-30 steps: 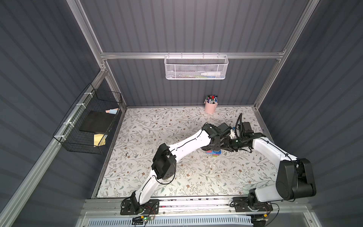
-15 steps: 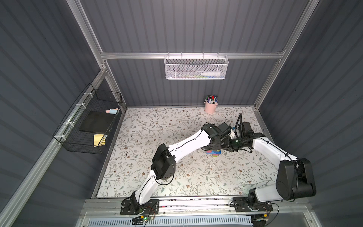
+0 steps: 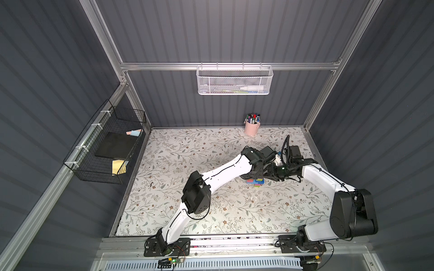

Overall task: Assemble the number 4 with lego
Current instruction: Assemble the lego brick with the lego brick.

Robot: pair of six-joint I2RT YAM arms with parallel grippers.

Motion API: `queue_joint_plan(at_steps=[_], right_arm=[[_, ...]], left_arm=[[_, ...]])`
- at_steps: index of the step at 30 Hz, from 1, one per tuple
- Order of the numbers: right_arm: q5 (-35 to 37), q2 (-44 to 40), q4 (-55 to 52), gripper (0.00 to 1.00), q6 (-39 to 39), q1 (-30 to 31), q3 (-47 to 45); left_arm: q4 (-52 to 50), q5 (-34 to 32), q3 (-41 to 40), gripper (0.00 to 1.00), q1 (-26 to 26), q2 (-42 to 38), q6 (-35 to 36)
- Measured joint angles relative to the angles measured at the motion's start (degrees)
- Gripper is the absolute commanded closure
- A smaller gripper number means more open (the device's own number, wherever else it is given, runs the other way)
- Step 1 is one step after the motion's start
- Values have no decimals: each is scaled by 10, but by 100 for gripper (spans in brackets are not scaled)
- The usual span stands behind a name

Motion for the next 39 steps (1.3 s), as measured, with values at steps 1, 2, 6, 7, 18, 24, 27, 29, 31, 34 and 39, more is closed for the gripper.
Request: queue_joint_plan(at_steps=[1,2,6,7,18,24,27,29,31,34,39], right_arm=[[0,0,1,69,0,1,0],[0,0,1,69,0,1,0],[0,0,1,69,0,1,0],[0,0,1,69,0,1,0],[0,0,2,69,0,1,0],[0,0,2,69,0,2,0],[0,0,2,69,0,2,0],[0,0,2,69,0,2,0],[0,0,2,69,0,2,0],[0,0,2,69,0,2,0],[0,0,2,69,0,1,0]], left_arm=[[0,0,0,85,0,0,0],[0,0,0,85,0,0,0],[0,1,0,87,2,1,0],[0,2,-1,88,2,1,0],[0,20,-2,88,3,1,0],[5,22,-2,76,3,1,5],[9,19,-2,72,3,1,7],[11,16,-2,71,3,1,8],[12,15,-2,71,3,1,9],[12,12,-2,68,3,0,9],[16,-3,-2,60,5,0,13]])
